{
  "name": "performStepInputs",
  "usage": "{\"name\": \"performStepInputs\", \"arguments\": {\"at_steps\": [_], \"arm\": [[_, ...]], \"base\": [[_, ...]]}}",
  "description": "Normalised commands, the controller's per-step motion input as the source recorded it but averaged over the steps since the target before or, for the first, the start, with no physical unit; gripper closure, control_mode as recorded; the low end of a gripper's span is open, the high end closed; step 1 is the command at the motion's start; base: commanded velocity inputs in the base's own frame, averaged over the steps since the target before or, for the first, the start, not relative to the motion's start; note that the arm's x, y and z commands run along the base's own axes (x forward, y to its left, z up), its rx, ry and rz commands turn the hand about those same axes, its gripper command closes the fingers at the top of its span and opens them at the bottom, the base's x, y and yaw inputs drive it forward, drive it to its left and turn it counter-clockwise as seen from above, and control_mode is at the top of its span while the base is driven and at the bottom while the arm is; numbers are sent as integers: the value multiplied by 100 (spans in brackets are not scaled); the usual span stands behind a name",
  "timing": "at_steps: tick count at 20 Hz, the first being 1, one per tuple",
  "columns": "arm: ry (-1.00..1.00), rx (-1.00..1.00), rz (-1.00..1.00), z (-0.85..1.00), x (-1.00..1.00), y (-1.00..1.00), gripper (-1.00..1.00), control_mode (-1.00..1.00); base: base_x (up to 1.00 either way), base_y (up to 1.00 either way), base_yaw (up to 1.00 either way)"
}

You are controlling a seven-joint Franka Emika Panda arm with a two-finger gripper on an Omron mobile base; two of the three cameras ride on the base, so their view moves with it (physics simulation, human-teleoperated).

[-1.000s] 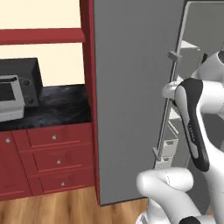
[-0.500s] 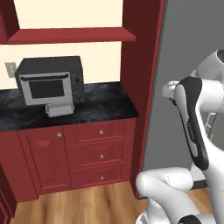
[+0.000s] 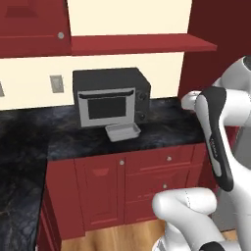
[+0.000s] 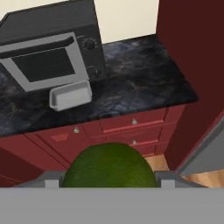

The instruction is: Take the corn and lime out of the freezer and place them in the tupperware container on the counter. Then put the tupperware containing the vegetables back in the freezer.

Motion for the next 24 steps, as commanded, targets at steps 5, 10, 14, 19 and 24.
{"name": "performStepInputs", "arguments": {"at_steps": [5, 10, 14, 19, 24], "arm": [[0, 0, 0, 0, 0, 0, 100, 100], [1, 0, 0, -2, 6, 7, 100, -100], [11, 0, 0, -38, 80, 34, 100, -100], [13, 0, 0, -85, 97, 38, 100, -100], [11, 0, 0, -82, 100, 27, 100, -100]], "base": [[70, 57, 0], [29, 29, 0], [0, 0, 0], [0, 0, 0], [0, 0, 0]]}}
